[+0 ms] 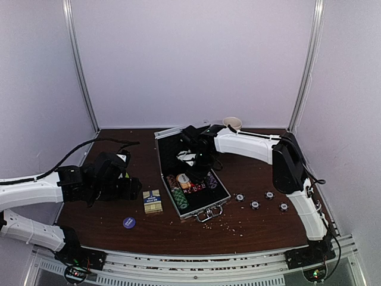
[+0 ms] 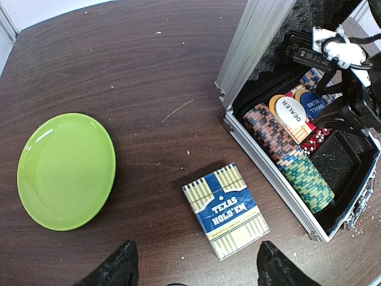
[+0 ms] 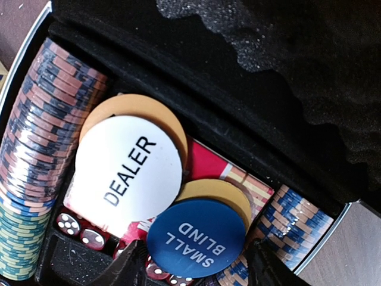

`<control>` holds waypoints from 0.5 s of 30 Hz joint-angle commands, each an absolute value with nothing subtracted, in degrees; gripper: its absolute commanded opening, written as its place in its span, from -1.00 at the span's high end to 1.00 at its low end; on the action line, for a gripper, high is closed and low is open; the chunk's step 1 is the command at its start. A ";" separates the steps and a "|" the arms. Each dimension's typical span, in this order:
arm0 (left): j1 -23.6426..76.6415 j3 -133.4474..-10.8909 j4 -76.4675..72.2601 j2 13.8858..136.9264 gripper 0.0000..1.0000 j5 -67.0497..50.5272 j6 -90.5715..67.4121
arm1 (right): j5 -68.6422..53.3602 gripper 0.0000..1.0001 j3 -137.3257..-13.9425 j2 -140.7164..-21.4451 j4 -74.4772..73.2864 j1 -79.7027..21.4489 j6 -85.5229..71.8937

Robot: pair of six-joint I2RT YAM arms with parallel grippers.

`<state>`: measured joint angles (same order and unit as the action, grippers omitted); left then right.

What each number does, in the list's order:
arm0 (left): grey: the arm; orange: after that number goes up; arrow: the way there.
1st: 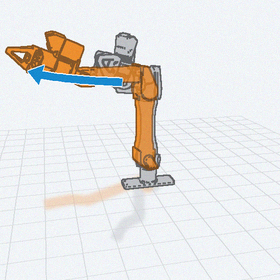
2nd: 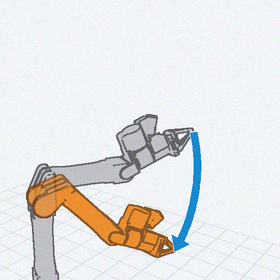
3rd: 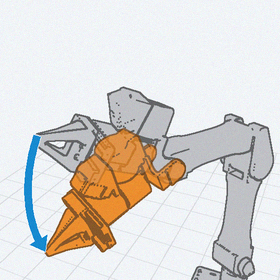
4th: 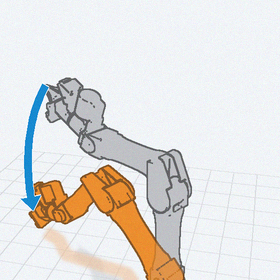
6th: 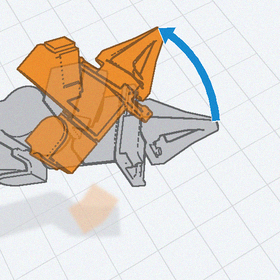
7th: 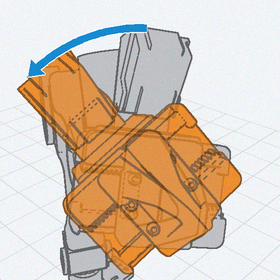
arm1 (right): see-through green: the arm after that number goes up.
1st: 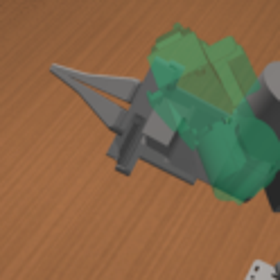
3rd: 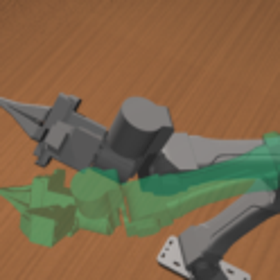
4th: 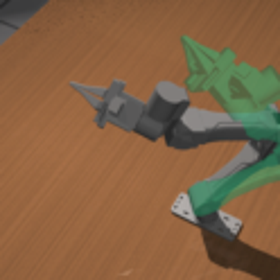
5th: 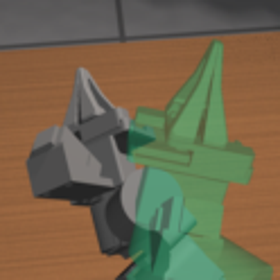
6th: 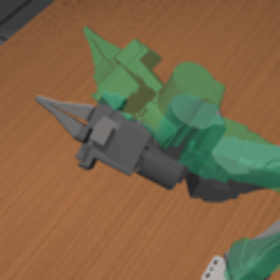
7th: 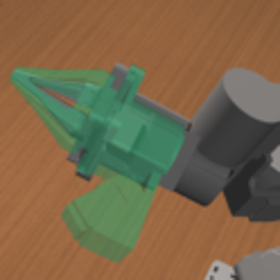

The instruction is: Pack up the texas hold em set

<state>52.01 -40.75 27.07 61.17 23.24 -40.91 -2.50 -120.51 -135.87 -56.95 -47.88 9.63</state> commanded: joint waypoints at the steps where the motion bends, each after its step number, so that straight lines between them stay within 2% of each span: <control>1: 51.87 -40.34 25.55 61.06 -0.40 23.40 -41.57 | -0.79 -0.19 -121.44 -134.49 -56.19 -48.17 9.29; 6: 51.94 -40.78 25.49 61.30 -0.41 23.28 -41.15 | -1.18 -0.24 -118.74 -130.38 -55.77 -48.22 9.25; 15: 51.92 -41.74 25.05 62.41 -0.40 23.39 -40.72 | -6.18 -0.29 -97.16 -113.22 -49.23 -48.22 10.99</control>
<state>52.01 -40.69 27.00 61.56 23.20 -40.93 -3.62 -104.16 -121.47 -52.66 -47.92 9.98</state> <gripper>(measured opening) 0.703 0.642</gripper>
